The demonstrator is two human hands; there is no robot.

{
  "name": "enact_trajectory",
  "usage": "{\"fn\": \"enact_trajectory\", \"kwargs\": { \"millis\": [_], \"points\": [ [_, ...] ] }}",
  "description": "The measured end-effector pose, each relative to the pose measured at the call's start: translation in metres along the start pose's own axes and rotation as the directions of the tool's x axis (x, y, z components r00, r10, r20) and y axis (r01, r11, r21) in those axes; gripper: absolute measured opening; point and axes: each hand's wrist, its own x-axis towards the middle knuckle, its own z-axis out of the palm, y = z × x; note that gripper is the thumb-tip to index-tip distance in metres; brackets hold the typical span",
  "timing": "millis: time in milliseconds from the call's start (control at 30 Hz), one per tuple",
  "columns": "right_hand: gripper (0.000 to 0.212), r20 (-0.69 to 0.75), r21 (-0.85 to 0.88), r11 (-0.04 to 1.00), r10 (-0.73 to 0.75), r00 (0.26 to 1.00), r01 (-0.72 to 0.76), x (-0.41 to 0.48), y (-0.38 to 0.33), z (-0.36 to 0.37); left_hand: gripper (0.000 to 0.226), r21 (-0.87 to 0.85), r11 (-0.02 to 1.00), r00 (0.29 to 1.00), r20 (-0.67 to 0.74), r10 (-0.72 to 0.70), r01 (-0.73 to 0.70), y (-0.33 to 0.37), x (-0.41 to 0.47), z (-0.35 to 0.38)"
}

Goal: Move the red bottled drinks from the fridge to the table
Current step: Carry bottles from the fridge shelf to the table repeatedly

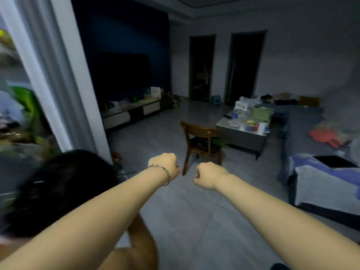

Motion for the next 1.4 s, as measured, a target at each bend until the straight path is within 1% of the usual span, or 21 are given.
{"fn": "enact_trajectory", "kwargs": {
  "millis": [100,167,233,333,433,500,633,733,833,933,1000,1067,1100,1233,1333,1400],
  "points": [
    [0.029,-0.020,0.002,0.997,-0.080,0.997,0.080,0.048,-0.064,-0.003,0.024,-0.046,0.994,0.995,-0.034,-0.098,0.097,-0.071,0.019,-0.020],
    [0.025,-0.039,-0.002,0.996,-0.090,0.995,0.090,0.080,-0.087,-0.007,0.021,-0.116,0.988,0.992,-0.060,-0.108,0.101,-0.099,0.037,-0.026],
    [0.023,-0.071,-0.005,0.998,-0.063,0.995,0.063,0.107,-0.096,-0.016,0.019,-0.167,0.984,0.995,-0.068,-0.076,0.063,-0.112,0.054,-0.026],
    [0.028,-0.056,-0.028,0.999,-0.043,0.998,0.041,0.142,-0.096,-0.027,0.019,-0.154,0.986,0.996,-0.054,-0.078,0.069,-0.123,0.079,-0.023],
    [0.032,-0.013,-0.076,0.996,-0.058,0.998,0.057,0.173,-0.102,-0.030,0.023,-0.132,0.982,0.989,-0.049,-0.141,0.133,-0.136,0.105,-0.018],
    [0.033,-0.005,-0.133,0.987,-0.096,0.995,0.094,0.187,-0.113,-0.034,0.024,-0.091,0.983,0.985,-0.048,-0.164,0.159,-0.147,0.119,-0.020],
    [0.039,0.020,-0.228,0.946,-0.233,0.972,0.232,0.208,-0.157,-0.049,0.027,-0.038,0.978,0.978,-0.018,-0.208,0.207,-0.186,0.128,-0.035],
    [0.038,0.026,-0.238,0.921,-0.310,0.950,0.308,0.211,-0.210,-0.057,0.030,-0.044,0.958,0.959,-0.024,-0.284,0.282,-0.231,0.117,-0.048],
    [0.035,0.065,-0.231,0.892,-0.384,0.921,0.388,0.206,-0.273,-0.066,0.029,-0.043,0.932,0.931,-0.053,-0.361,0.359,-0.282,0.097,-0.066],
    [0.024,0.087,-0.203,0.860,-0.461,0.883,0.468,0.192,-0.349,-0.069,0.030,-0.019,0.909,0.904,-0.093,-0.417,0.417,-0.341,0.060,-0.093],
    [0.029,0.085,-0.173,0.839,-0.510,0.856,0.517,0.173,-0.407,-0.065,0.030,-0.026,0.894,0.886,-0.124,-0.446,0.447,-0.387,0.029,-0.111],
    [0.025,0.084,-0.175,0.805,-0.562,0.823,0.567,0.155,-0.454,-0.063,0.030,-0.030,0.882,0.871,-0.145,-0.469,0.470,-0.422,0.004,-0.125],
    [0.021,0.075,-0.170,0.796,-0.578,0.813,0.581,0.146,-0.482,-0.061,0.031,-0.021,0.874,0.861,-0.161,-0.483,0.486,-0.444,-0.011,-0.133],
    [0.033,0.012,-0.138,0.772,-0.625,0.781,0.620,0.129,-0.571,-0.057,0.031,0.004,0.843,0.825,-0.207,-0.526,0.538,-0.518,-0.062,-0.166],
    [0.027,-0.024,-0.121,0.750,-0.657,0.754,0.650,0.129,-0.627,-0.063,0.022,0.048,0.812,0.798,-0.231,-0.557,0.581,-0.569,-0.090,-0.194],
    [0.022,-0.048,-0.128,0.740,-0.669,0.741,0.660,0.134,-0.666,-0.063,0.021,0.044,0.792,0.774,-0.251,-0.582,0.609,-0.608,-0.103,-0.208]
  ]
}}
